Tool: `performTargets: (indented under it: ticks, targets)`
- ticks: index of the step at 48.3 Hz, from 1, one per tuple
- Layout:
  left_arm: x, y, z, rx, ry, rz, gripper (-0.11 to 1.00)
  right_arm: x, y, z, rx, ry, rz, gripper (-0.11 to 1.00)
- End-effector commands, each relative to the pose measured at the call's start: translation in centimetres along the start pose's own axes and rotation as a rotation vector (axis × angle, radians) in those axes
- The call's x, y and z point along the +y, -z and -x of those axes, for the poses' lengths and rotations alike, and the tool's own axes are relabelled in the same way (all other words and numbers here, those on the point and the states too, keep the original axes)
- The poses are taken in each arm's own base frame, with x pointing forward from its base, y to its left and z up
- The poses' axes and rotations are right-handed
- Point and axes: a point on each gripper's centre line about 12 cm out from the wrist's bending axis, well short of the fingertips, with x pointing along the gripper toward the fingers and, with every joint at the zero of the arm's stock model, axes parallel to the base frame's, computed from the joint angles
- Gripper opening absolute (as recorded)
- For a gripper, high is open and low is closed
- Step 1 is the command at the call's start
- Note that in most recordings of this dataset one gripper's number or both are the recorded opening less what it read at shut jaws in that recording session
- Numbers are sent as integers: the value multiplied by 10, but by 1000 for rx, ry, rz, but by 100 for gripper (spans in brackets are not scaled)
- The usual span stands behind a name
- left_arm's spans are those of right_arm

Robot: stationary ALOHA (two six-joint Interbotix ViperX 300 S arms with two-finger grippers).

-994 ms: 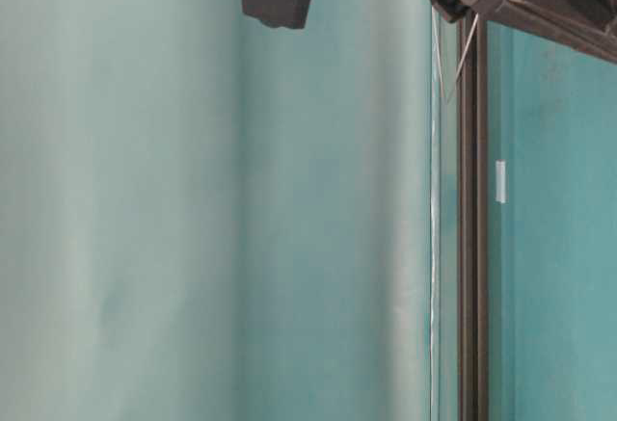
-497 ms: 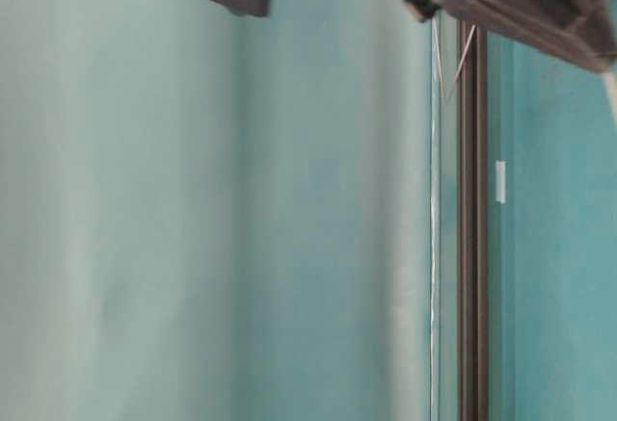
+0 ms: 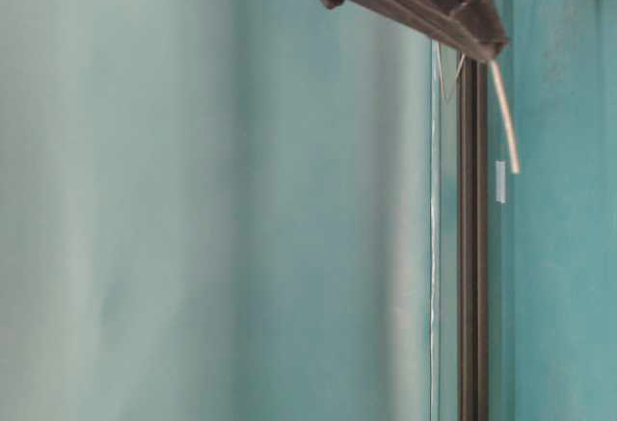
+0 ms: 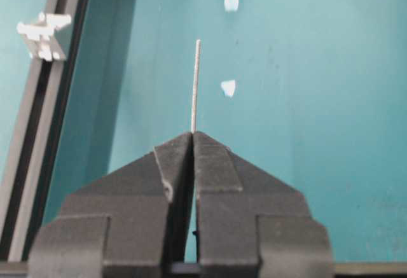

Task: Insert the wire through the hole in the metal fitting.
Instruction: 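Close the right gripper on the wire near its tip, then carry the wire with the right gripper toward the white bracket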

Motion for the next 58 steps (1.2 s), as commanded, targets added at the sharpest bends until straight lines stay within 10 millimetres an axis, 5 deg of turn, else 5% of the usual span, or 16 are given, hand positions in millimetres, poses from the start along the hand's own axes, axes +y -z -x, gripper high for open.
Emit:
performTargets:
  ticks: [1, 39, 58]
  targets:
    - [0, -10, -3, -31, -2, 2, 79, 1, -16, 6, -47, -3, 1, -1]
    - [-33, -15, 0, -111, 136, -4, 79, 44, 6, 16, -186, -122, -135, -1]
    - [-54, -7, -20, -60, 201, 21, 79, 76, 20, 9, -255, -110, -175, -1]
